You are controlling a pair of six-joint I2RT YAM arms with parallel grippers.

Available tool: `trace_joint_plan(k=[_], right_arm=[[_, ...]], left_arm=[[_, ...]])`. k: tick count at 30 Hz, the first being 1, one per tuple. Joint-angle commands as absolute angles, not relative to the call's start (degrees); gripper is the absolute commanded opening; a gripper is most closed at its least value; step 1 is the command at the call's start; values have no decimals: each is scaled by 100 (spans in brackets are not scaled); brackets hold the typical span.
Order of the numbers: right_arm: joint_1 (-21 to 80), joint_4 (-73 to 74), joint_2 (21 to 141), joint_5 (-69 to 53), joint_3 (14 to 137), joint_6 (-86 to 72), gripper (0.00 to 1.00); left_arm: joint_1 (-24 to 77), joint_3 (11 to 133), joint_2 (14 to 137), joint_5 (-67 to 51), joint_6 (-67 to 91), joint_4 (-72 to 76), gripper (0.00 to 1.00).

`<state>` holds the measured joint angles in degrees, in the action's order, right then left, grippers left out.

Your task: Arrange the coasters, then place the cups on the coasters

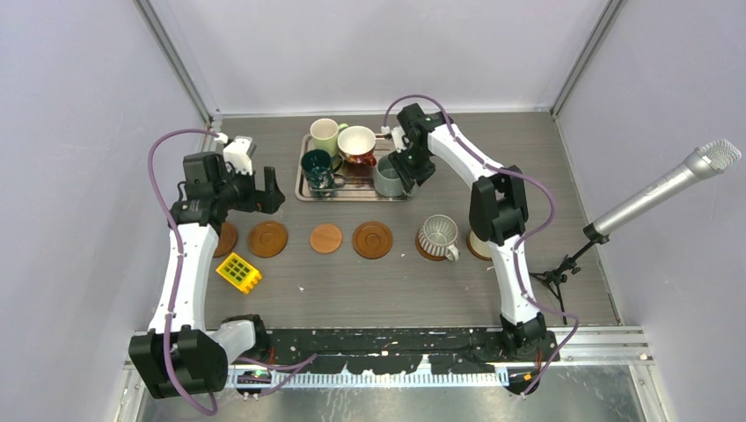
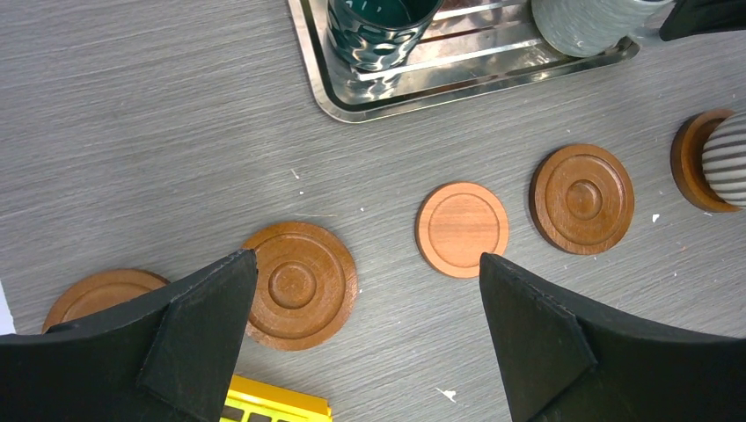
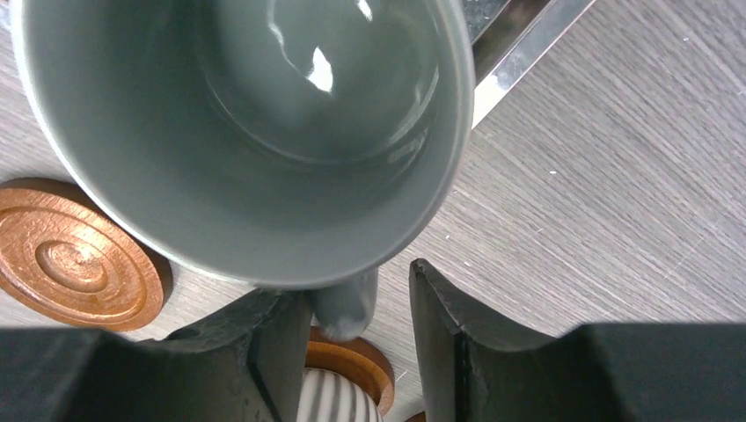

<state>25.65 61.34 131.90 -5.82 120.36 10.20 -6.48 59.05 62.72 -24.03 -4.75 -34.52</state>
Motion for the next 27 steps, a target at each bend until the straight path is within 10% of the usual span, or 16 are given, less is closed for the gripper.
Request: trace_joint_plan(k=[1,8,15,27], right_arm=[[2617,6353,13311,-369,12470,993,46],[2699,6237,13205,-358,12369,991,34],[2757,5922,12805,-457,11992,1017,1],[2771,5278,11881,-920,11284,747,0]], left_arm=[[-638,5975,6138,-2331,-533,-3271,100],[-641,5955,6153,-2316,-545,-3242,100],[-640,5927,6140,-2346,-536,-3237,100],[-641,5939,6122,-2357,-501,-3242,100]])
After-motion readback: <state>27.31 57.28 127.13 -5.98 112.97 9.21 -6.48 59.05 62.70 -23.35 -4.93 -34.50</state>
